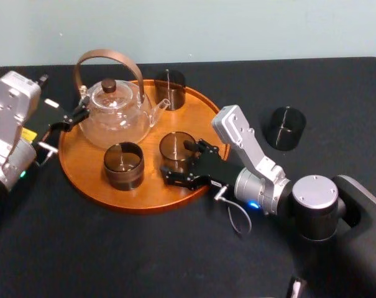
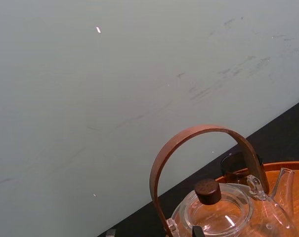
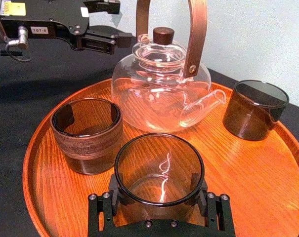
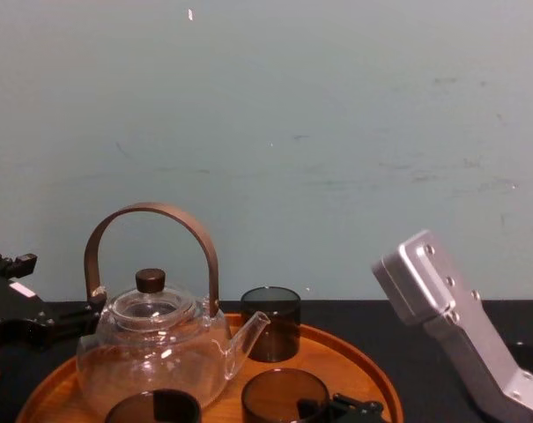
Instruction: Pick up the glass from the table and place it on the tray.
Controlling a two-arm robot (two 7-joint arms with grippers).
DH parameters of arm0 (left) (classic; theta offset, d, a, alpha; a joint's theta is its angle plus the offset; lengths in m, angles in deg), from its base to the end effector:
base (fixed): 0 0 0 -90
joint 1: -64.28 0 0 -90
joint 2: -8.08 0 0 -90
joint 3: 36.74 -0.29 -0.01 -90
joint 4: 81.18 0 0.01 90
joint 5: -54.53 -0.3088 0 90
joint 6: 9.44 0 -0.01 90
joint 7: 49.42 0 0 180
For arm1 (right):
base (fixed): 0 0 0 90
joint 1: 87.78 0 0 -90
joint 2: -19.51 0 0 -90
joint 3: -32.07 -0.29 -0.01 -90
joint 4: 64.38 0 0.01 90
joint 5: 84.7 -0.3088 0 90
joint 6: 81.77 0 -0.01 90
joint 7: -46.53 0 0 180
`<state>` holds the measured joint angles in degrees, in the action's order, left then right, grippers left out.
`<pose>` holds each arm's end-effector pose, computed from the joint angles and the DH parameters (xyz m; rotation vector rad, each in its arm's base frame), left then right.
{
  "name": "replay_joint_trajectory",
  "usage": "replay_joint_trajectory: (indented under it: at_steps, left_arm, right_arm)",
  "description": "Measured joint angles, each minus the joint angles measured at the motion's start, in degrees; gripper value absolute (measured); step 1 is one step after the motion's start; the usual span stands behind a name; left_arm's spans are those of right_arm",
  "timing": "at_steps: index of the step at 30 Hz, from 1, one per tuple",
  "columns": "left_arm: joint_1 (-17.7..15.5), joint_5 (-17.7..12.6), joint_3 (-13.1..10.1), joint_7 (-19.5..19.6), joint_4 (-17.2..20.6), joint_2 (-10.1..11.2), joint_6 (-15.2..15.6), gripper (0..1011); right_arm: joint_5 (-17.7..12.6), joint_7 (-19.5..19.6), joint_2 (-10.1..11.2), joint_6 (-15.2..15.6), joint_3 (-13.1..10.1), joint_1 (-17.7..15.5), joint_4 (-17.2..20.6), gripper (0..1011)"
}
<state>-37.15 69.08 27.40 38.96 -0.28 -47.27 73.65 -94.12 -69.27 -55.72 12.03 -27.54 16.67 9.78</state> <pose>0.3581 0.0827 -0.3023 0.3045 -0.2851 1.2480 0.3656 0.0548 -0.3343 -0.3039 0.0394 -0.6865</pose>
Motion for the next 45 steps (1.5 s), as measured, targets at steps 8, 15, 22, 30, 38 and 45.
replay_joint_trajectory:
  at_steps: [8,15,22,30,38,45]
  left_arm:
    - [0.00,0.00,0.00,0.00,0.00,0.00,0.00,1001]
    - [0.00,0.00,0.00,0.00,0.00,0.00,0.00,1001]
    - [0.00,0.00,0.00,0.00,0.00,0.00,0.00,1001]
    - [0.00,0.00,0.00,0.00,0.00,0.00,0.00,1001]
    - [0.00,0.00,0.00,0.00,0.00,0.00,0.00,1002]
    - [0.00,0.00,0.00,0.00,0.00,0.00,0.00,1001]
  right_arm:
    - [-0.30,-0.21,-0.12,-0.20,-0.02,0.19,-0.70,905]
    - [-0.64,-0.68,-0.42,-0.56,0.11,0.53,-1.81,904]
    - [-0.89,-0.97,-0.75,-0.96,0.38,0.86,-2.75,904]
    - [-0.88,-0.97,-0.73,-0.94,0.37,0.84,-2.69,904]
    - [-0.82,-0.95,-0.68,-0.87,0.35,0.80,-2.65,958]
    - [-0.90,-0.75,-0.16,-1.13,0.16,0.19,-1.61,1002]
